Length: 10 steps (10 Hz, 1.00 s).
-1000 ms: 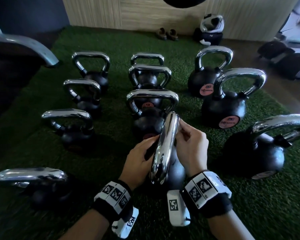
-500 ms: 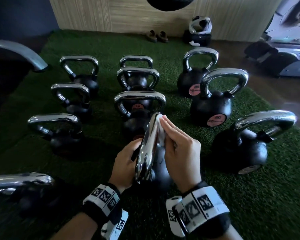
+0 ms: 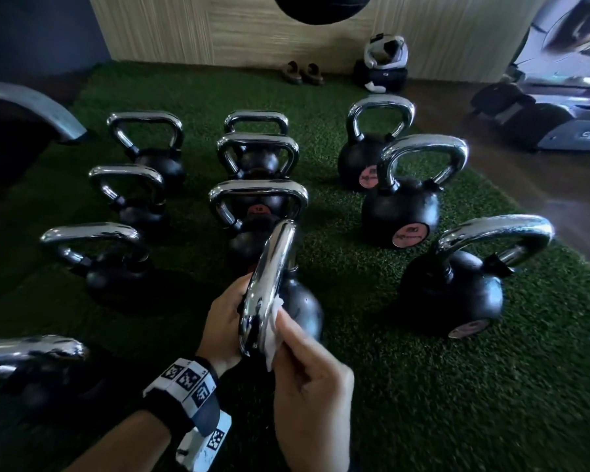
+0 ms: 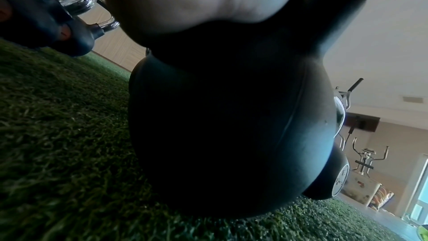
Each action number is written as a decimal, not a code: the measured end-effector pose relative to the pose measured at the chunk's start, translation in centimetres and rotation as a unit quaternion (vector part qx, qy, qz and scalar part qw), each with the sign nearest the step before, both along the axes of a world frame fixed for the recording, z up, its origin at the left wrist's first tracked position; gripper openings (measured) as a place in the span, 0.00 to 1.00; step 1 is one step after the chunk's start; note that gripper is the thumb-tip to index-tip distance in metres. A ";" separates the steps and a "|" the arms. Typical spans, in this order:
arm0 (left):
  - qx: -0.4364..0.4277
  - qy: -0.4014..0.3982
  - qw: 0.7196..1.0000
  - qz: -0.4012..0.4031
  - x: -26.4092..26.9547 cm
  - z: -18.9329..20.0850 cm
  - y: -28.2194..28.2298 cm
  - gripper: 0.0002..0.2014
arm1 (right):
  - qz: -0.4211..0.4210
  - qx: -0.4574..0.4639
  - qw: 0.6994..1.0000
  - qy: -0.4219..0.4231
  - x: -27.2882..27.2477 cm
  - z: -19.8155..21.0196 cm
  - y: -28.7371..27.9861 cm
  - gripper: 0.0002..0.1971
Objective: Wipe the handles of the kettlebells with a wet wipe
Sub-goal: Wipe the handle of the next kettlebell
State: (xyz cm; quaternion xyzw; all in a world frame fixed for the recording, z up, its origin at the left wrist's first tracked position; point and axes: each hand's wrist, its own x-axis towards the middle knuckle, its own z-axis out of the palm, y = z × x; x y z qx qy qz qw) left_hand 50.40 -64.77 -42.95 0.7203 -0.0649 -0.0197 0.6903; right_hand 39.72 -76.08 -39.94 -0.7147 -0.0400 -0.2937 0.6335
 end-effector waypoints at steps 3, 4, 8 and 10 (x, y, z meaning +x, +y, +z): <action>-0.029 -0.016 0.999 0.017 -0.2 -1.2 0.1 0.25 | 0.010 -0.186 0.983 -0.009 0.1 -2.1 -1.8 0.21; -0.018 -0.046 0.999 -0.004 0.2 -2.1 0.8 0.14 | 0.052 -0.249 0.967 0.000 3.0 -0.8 -4.3 0.19; -0.001 -0.094 0.995 0.019 0.0 -1.9 0.5 0.22 | 0.262 -0.239 0.929 0.103 5.8 2.3 -5.4 0.17; 0.020 -0.085 0.996 0.034 0.3 -2.3 0.4 0.31 | 0.289 -0.176 0.928 0.156 5.3 2.8 -5.4 0.17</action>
